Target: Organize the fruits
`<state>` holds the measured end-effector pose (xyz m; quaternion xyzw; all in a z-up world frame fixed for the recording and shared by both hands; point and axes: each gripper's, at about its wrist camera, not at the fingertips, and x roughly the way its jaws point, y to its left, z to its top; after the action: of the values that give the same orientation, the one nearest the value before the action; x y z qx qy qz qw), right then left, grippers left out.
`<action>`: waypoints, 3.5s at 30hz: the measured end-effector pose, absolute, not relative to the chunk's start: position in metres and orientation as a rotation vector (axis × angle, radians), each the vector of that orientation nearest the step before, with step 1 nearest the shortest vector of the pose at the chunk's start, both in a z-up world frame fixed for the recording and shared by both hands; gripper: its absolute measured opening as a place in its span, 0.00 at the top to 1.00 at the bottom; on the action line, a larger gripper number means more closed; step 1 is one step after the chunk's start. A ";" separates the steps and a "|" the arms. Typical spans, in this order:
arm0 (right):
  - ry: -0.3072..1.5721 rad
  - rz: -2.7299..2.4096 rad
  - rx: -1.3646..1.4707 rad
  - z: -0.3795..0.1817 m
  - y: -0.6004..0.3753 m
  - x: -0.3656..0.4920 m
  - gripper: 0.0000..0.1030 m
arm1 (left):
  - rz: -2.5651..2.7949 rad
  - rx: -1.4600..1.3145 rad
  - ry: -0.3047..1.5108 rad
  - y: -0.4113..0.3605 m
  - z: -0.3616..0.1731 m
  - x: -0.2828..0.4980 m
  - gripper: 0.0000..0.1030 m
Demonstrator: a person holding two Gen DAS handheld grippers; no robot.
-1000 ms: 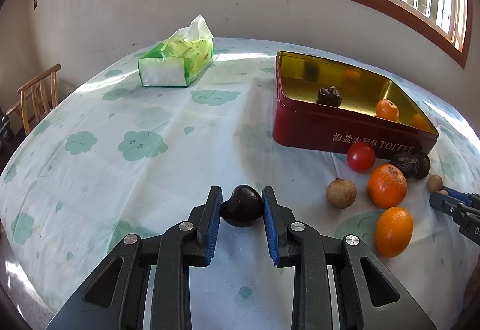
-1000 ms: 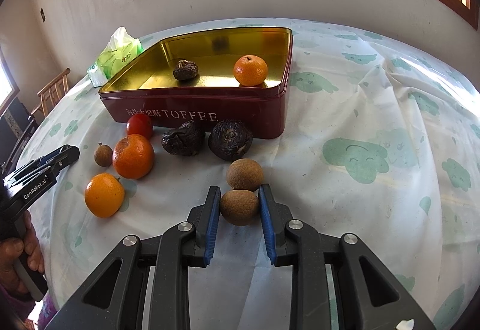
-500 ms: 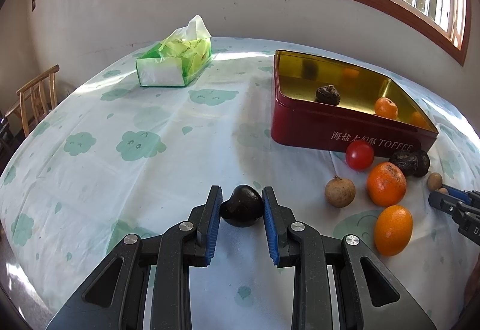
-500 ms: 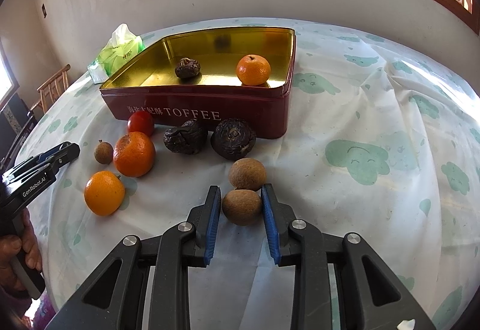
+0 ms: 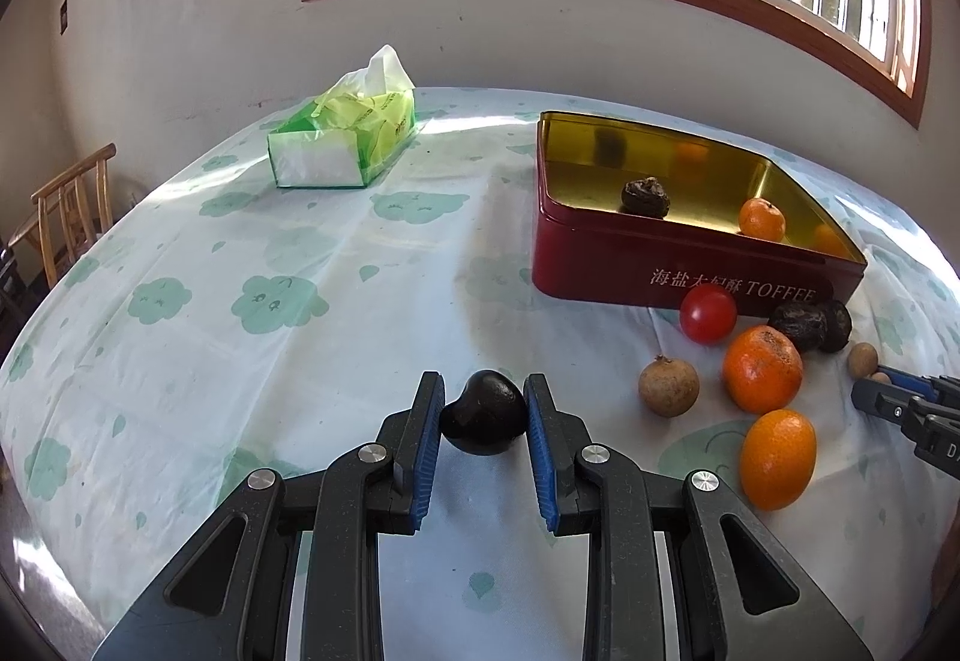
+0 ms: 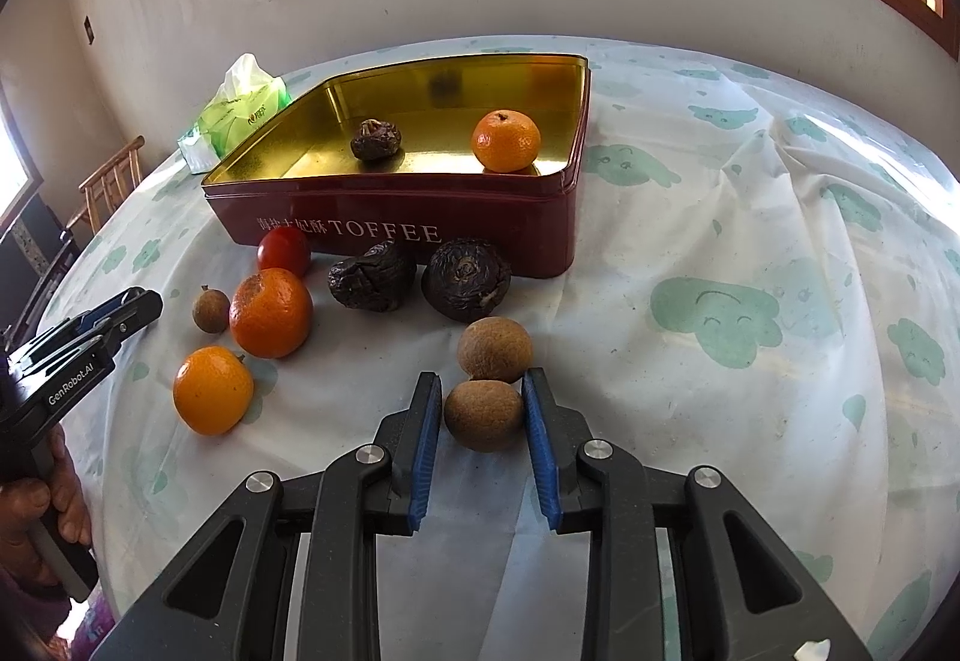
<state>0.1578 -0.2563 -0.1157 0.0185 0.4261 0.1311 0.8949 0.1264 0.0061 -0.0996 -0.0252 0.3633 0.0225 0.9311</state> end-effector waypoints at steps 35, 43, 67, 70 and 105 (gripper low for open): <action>0.851 0.296 0.130 -0.113 -0.267 0.149 0.76 | 0.028 -0.032 0.732 0.002 -0.097 0.125 0.72; 0.843 0.330 0.171 -0.109 -0.265 0.137 0.76 | -0.008 -0.026 0.722 -0.008 -0.086 0.127 0.72; 0.693 0.420 0.160 -0.039 -0.248 0.172 0.76 | -0.081 0.047 0.659 -0.045 -0.045 0.187 0.72; 0.682 0.427 0.161 -0.035 -0.247 0.183 0.76 | -0.091 0.055 0.655 -0.050 -0.040 0.200 0.72; 0.734 0.488 0.190 -0.059 -0.228 0.270 0.76 | -0.105 0.063 0.723 -0.068 -0.056 0.287 0.72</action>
<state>0.2703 -0.2277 -0.0587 0.0916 0.3547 0.2356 0.9001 0.2870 -0.0684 -0.0555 0.0308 0.3533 -0.0511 0.9336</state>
